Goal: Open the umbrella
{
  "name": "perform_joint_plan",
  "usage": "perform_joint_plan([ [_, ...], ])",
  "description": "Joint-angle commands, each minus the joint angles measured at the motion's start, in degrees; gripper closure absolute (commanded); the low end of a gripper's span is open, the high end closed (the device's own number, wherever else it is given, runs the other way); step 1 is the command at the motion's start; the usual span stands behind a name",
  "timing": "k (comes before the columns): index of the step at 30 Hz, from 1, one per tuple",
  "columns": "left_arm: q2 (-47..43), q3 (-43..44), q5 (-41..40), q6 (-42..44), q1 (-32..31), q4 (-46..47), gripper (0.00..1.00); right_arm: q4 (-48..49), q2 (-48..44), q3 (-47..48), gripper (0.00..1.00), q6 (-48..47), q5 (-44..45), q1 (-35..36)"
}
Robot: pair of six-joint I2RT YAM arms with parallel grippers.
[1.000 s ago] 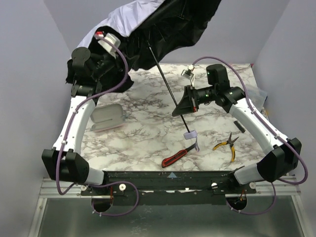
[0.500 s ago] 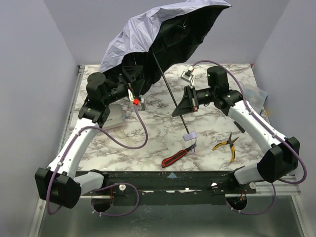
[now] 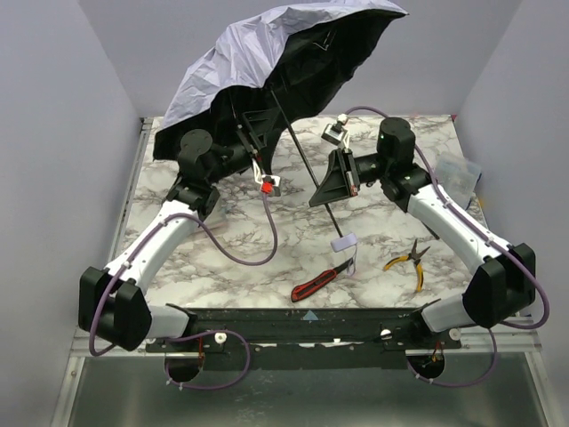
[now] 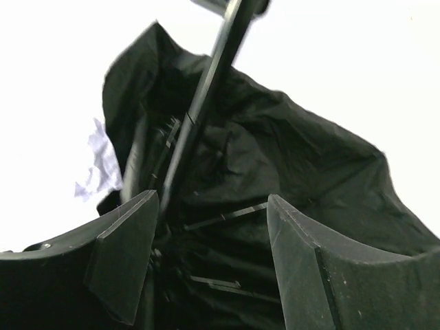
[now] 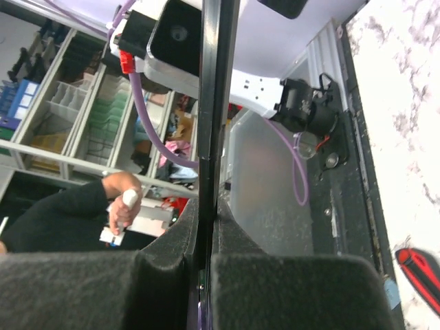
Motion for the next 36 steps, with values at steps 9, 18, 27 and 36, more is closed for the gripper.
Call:
perform_joint_plan([
  [9,8.98,7.48,-2.67,0.02,-5.2,13.8,0.64,25.18,-0.71,-4.09,1.0,15.68,-5.72,-0.32],
  [18,6.87,17.2,5.96,-12.91,-4.96,-7.54,1.0,23.22,1.43,9.44,0.23,13.15,-1.03,-7.82],
  [27,12.13,38.19,20.72,-49.44,-3.22,-23.9,1.0,11.16,1.31,22.65,0.13,-13.31,13.04,-26.86],
  [36,32.3,69.63,28.5,-79.32,-1.35,-38.07,1.0,3.55,0.13,25.89,0.06,-31.52,14.62,-25.41],
])
